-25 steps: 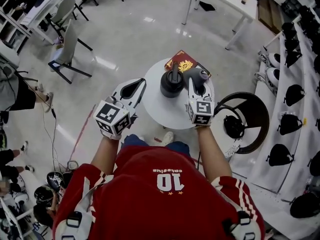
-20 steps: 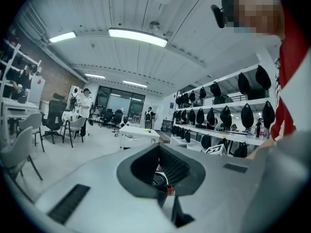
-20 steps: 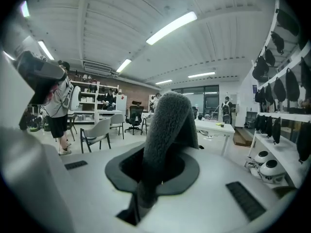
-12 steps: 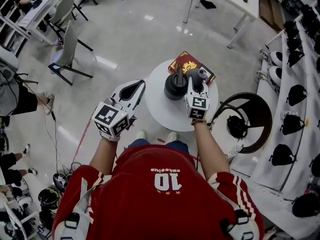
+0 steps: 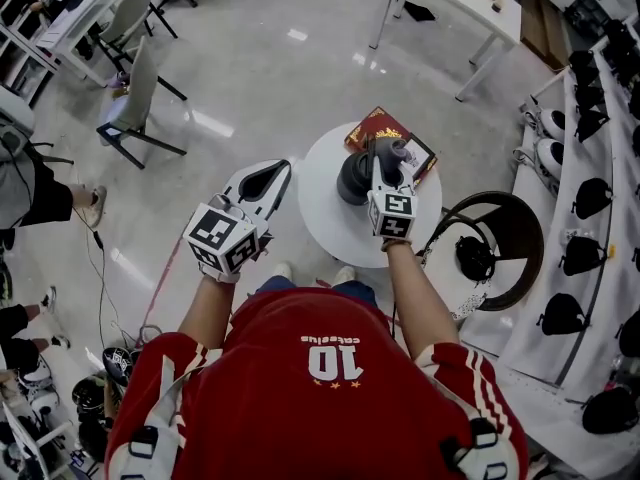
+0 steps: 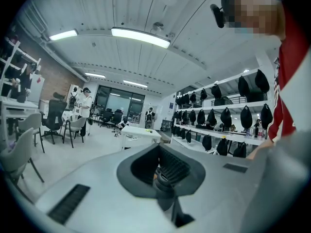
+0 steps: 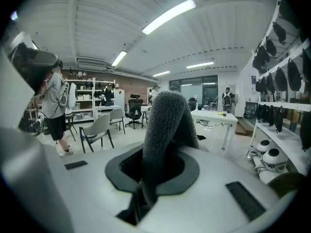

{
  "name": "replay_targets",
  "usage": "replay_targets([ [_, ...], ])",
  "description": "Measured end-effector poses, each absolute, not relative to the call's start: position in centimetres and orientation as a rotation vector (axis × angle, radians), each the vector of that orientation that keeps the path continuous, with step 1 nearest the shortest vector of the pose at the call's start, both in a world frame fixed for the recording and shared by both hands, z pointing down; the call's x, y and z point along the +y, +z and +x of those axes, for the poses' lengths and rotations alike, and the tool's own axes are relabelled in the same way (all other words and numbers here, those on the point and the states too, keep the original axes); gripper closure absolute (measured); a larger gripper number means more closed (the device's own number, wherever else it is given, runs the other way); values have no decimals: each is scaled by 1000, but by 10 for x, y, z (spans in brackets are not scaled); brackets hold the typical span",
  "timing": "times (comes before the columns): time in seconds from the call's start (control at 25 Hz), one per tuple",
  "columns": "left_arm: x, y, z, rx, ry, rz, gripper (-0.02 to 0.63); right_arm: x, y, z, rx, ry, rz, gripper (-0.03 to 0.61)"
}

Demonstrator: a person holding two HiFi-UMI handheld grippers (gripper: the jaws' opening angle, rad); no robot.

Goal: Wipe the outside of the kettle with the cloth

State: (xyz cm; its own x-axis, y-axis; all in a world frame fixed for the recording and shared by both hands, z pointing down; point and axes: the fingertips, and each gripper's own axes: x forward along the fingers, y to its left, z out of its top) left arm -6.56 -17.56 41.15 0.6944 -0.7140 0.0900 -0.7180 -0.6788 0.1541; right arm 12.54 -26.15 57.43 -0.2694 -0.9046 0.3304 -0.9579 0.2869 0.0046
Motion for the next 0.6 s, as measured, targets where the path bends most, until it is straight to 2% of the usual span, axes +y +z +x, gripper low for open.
replay_targets([
  [0.6, -178, 406, -91, -1173, 15, 2735, 604, -253, 575, 73, -2379, 326, 1603, 529],
])
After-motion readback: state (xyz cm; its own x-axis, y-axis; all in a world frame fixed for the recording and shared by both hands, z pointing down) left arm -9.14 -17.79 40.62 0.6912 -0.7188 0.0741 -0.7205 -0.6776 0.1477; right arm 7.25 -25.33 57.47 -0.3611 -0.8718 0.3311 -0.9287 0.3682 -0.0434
